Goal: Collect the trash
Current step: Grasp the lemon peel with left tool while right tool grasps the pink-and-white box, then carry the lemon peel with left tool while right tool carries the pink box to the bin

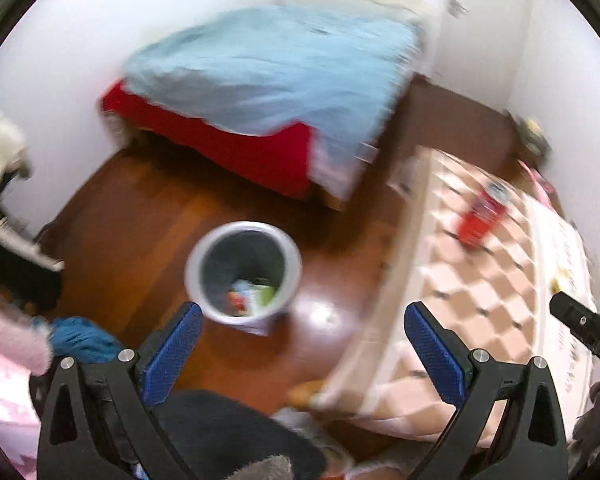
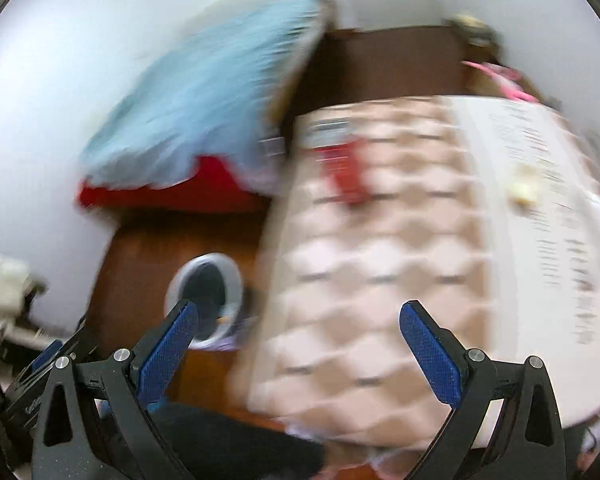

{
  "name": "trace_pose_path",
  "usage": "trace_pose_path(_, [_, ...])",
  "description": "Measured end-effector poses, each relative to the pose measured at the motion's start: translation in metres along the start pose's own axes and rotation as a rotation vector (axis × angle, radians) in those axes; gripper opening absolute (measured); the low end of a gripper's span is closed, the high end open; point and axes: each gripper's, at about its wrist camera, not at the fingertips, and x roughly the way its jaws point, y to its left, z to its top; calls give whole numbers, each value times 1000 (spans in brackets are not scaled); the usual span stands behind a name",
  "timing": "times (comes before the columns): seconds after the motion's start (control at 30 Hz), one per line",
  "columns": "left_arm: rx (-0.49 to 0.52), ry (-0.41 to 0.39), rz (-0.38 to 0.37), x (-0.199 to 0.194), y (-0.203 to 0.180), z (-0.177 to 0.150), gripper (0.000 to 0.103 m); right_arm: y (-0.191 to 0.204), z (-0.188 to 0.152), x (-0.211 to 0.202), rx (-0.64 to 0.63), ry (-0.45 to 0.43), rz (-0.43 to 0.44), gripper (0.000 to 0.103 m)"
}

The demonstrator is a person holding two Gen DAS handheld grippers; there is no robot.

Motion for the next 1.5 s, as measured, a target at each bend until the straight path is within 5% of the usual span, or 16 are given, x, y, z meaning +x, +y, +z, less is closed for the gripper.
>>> trace_pose_path(0.3, [299,201,-140,89,-241,-2,103,-263,62,-4,228,88,-355,102])
trace_pose_path(0.5, [455,278,-194,127,-349,-2,103,-362,89,41,239,220,-403,91])
trace_pose_path(0.57, [493,275,-204,133,-370,1,103,-373,93,58,213,247,-407,87])
trace_pose_path(0.7, [581,288,-256,144,-414,6,102,-377,102,72,163,244,-361,54])
trace_pose_path(0.87, [718,341,-280,171,-460,-1,100,-396,110,64,247,201,-350,54])
trace_pose_path(0.9, [735,347,-270,176,-465,-3,85,-400,110,64,262,201,-340,54])
trace_pose_path(1.1, [726,363,-319,177,-469,-4,39,-398,110,63,242,209,-345,54])
trace_pose_path(1.5, [711,244,-292,132,-446,-10,32,-372,101,49,196,153,-355,53])
